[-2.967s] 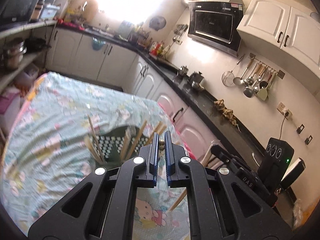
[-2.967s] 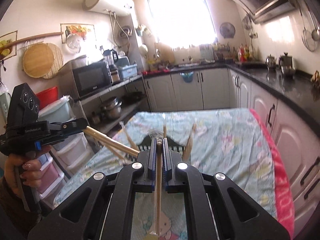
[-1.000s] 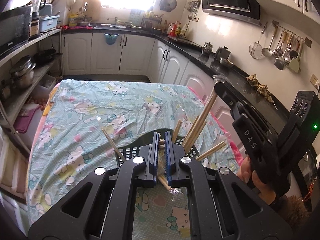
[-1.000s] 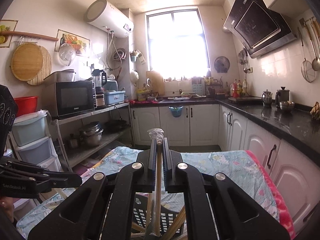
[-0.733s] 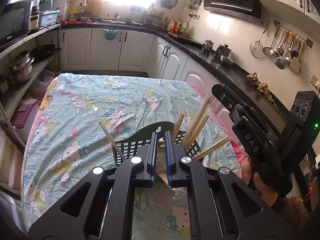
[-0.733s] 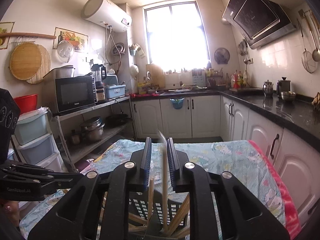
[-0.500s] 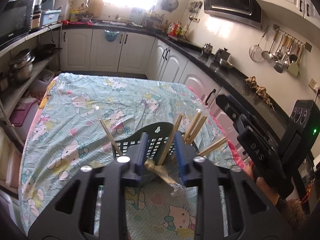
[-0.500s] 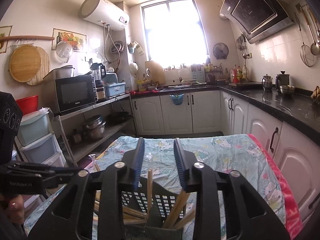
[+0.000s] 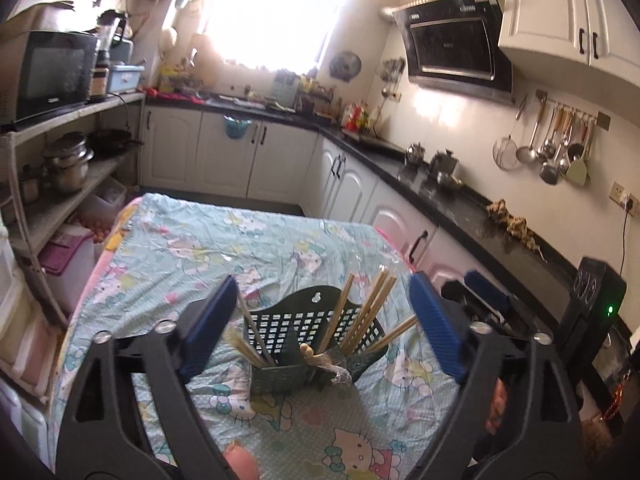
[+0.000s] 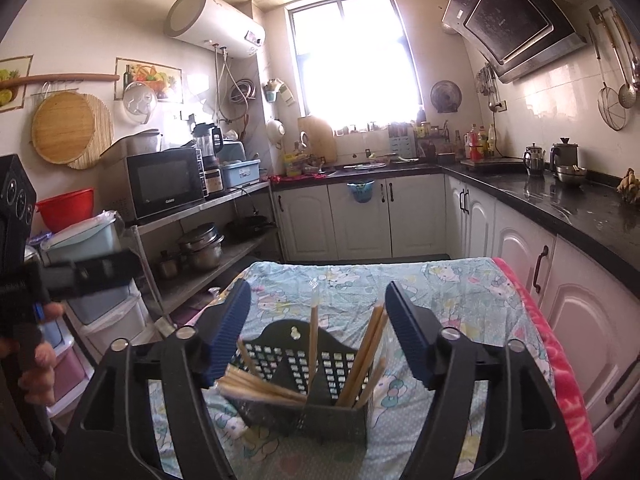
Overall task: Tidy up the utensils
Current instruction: 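Open both tools to release the chopsticks and withdraw from the basket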
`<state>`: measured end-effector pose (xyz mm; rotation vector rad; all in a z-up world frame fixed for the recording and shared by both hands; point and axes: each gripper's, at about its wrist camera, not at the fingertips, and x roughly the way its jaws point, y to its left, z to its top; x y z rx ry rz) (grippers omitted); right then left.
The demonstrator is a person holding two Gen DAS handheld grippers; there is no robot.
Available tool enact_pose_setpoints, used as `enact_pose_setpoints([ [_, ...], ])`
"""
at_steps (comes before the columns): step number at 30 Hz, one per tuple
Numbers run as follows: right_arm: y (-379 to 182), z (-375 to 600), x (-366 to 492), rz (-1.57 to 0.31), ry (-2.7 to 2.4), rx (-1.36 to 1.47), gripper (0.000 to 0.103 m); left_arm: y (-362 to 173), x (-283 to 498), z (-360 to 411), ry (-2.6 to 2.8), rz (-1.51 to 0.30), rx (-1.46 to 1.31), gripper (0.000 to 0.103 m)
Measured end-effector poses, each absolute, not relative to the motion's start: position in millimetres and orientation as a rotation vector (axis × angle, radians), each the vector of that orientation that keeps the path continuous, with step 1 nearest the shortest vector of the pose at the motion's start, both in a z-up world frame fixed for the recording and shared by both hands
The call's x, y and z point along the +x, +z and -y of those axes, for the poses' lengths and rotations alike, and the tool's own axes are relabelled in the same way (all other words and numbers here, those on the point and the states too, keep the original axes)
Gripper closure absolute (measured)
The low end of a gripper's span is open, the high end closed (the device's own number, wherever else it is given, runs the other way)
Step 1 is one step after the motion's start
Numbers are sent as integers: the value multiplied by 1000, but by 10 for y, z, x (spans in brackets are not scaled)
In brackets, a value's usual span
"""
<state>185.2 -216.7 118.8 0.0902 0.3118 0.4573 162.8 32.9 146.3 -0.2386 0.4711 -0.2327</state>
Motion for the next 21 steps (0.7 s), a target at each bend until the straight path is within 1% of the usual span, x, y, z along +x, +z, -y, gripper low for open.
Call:
enact_pose_setpoints([
  [2,1179,2177,1769,-317,457,86,25,1466,1538,-356,-214,-452,-242,11],
  [7,1151,2213,1591,-331,450,78,13,1382,1364,-386,-172,-437,-240,11],
  [10,1124,2232,1486,-335,447,67,8,1286,1264,-396,-154,-441,-246,11],
  [16,962,2254,1254,-343,428,29,7,1040,1096,-355,-123,-472,-235,11],
  [21,680,2232,1127,-395,418,-11,7,794,981,-275,-103,-496,-211,11],
])
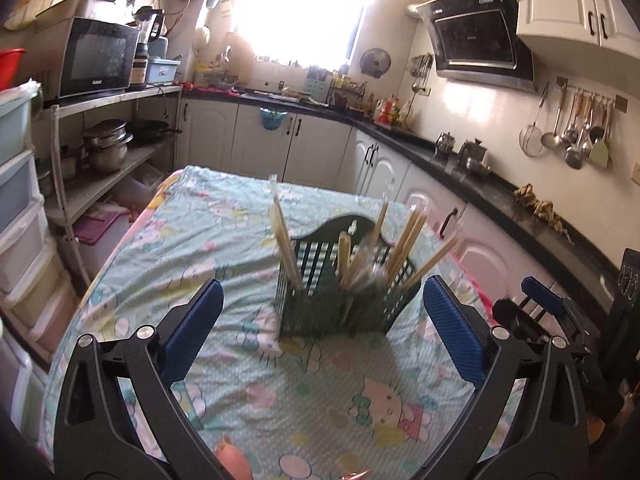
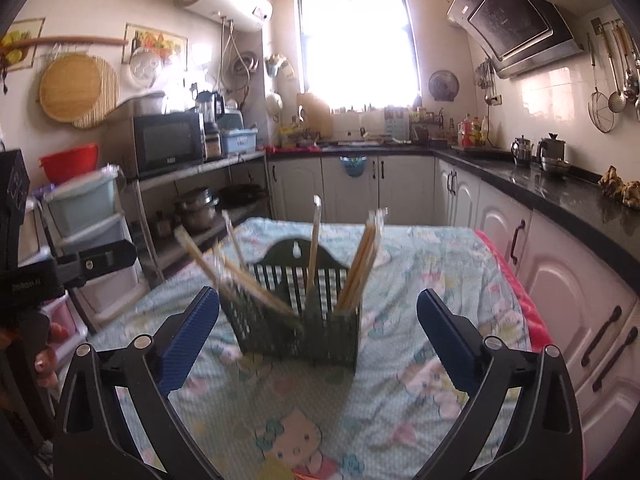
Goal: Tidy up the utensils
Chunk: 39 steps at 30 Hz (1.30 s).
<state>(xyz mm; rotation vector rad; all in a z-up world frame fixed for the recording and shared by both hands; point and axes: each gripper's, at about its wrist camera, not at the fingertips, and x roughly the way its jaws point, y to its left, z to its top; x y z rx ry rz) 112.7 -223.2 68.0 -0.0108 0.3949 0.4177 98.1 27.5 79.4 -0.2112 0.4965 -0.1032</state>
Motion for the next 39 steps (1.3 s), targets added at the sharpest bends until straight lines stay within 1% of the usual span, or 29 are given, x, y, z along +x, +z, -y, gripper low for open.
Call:
enact_pose_setpoints([
  [8,275,2269,1024,-424,350,-19,6,447,876,-232,-49,-492,-175,11],
  [14,150,2345,985,-375,311,-26,6,295,835,-231,-21,-465,-170,11],
  [29,114,2372,751,-211,280,-38,6,181,680,-113,-64,-379,-152,11],
  [39,74,2396,729,-201,267,-23,6,162,627,-127,-45,-352,-162,11],
])
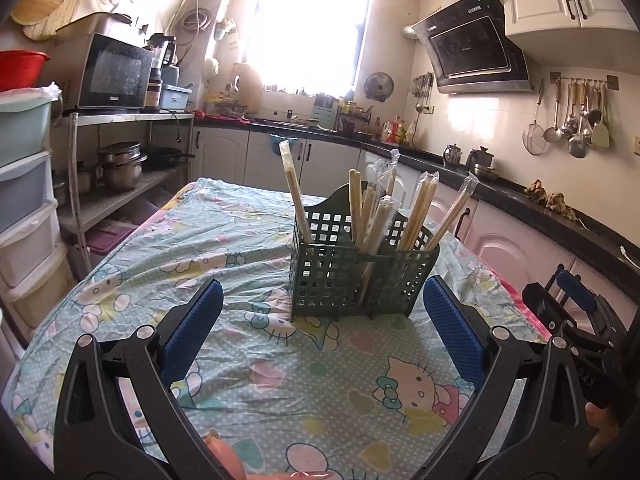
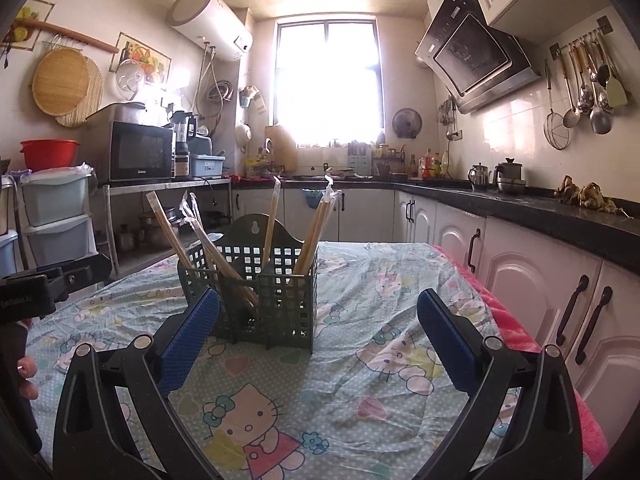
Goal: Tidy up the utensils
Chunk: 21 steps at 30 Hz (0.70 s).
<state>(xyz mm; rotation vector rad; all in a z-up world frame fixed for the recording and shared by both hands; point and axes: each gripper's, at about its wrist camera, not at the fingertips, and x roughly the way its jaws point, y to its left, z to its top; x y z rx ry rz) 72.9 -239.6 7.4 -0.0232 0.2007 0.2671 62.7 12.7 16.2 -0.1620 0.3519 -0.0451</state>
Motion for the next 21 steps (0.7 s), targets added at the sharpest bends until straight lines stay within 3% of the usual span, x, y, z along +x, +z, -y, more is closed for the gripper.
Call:
enact_pose_setpoints([
  [21,57,2368,719,-204,278,-24,6,158,613,-129,-41,-352,-160,11],
])
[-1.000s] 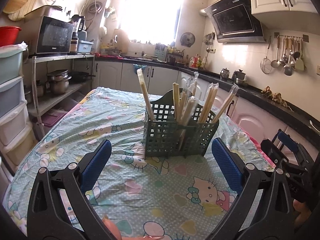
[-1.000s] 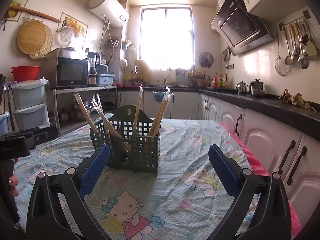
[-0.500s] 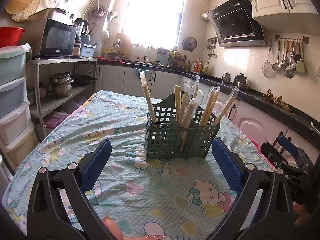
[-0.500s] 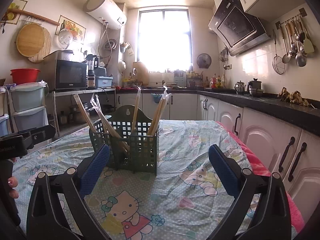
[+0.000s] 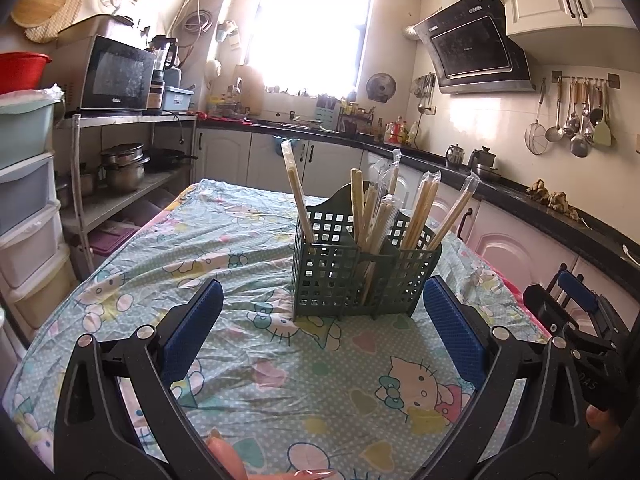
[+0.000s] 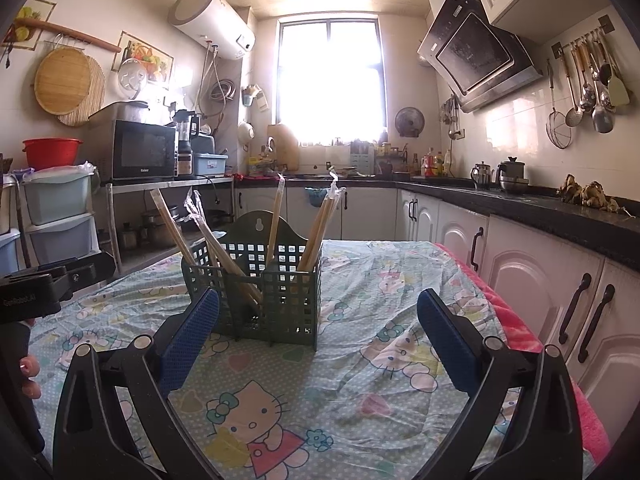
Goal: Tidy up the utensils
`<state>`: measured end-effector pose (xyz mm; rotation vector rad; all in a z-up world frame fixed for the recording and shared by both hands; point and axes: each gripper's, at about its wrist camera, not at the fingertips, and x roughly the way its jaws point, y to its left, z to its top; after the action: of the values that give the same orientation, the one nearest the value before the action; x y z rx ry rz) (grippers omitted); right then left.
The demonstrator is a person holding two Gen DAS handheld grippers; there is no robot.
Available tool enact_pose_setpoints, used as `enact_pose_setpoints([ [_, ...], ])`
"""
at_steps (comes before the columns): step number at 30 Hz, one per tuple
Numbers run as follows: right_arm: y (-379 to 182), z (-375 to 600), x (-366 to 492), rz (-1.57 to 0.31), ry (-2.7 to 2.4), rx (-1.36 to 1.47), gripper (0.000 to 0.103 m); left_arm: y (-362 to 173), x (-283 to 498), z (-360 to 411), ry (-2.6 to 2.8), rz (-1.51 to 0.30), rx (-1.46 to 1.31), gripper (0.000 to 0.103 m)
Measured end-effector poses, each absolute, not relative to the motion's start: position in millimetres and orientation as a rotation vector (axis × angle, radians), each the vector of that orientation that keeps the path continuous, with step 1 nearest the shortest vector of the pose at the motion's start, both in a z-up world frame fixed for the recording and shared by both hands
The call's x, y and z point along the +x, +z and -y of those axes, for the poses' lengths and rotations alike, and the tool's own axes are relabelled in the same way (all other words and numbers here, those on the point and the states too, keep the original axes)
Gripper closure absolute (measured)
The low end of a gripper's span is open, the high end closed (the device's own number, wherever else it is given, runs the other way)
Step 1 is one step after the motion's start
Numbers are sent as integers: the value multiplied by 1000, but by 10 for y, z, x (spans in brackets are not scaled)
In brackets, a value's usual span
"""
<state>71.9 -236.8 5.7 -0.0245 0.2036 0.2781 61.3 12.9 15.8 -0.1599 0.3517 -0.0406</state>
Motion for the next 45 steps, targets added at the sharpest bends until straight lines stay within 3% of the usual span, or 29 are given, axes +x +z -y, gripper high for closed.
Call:
enact_pose_setpoints([
  [33,73,2367,706,-205,280,-20,6,151,614,-154,-48,-359,-170,11],
  [45,-14,2640,1107,-409,176,87,6,113,768,-386,34,-421,-208,11],
])
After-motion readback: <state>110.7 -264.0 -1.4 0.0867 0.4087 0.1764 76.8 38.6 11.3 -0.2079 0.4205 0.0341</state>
